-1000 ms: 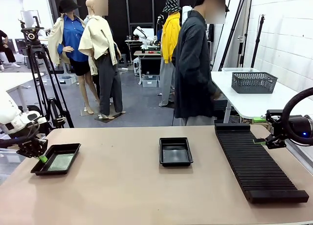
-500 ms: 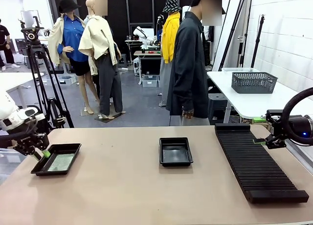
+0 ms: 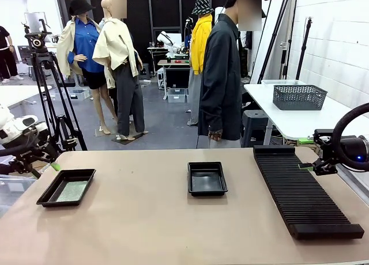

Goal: Inspect and transfer BCBs to ESD trays.
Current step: Pick up the ESD tray and place it on the left side of the table.

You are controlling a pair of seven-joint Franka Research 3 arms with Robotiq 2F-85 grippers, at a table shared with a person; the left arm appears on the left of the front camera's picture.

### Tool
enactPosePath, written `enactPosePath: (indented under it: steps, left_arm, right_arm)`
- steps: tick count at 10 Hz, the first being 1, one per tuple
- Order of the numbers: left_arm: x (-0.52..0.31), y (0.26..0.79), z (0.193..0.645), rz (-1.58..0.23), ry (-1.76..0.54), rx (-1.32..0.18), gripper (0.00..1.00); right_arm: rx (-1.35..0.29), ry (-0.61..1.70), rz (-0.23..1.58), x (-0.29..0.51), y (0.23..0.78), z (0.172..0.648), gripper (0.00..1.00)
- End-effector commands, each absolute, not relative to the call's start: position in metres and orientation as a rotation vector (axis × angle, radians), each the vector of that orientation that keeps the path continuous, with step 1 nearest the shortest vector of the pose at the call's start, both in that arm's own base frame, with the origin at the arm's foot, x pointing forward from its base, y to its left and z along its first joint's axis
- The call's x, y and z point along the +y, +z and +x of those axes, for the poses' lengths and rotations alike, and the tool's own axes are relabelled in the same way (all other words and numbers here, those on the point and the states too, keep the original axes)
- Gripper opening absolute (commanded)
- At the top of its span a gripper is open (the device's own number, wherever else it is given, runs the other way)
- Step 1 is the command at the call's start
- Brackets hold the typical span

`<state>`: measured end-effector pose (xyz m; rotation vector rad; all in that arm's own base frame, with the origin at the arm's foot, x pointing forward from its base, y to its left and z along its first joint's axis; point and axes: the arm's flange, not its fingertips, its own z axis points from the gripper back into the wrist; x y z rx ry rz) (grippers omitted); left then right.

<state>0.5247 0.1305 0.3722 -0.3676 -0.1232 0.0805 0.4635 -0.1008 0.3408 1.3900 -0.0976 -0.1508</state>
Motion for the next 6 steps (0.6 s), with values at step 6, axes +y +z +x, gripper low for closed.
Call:
enactPosePath:
  steps: [6]
  left_arm:
    - [0.1300,0.3692,0.5235,-0.371,0.081,-0.114,1.00]
  right_arm:
    - [-0.099,-0.155,1.389,-0.0986,0.3413,0.4601,1.00]
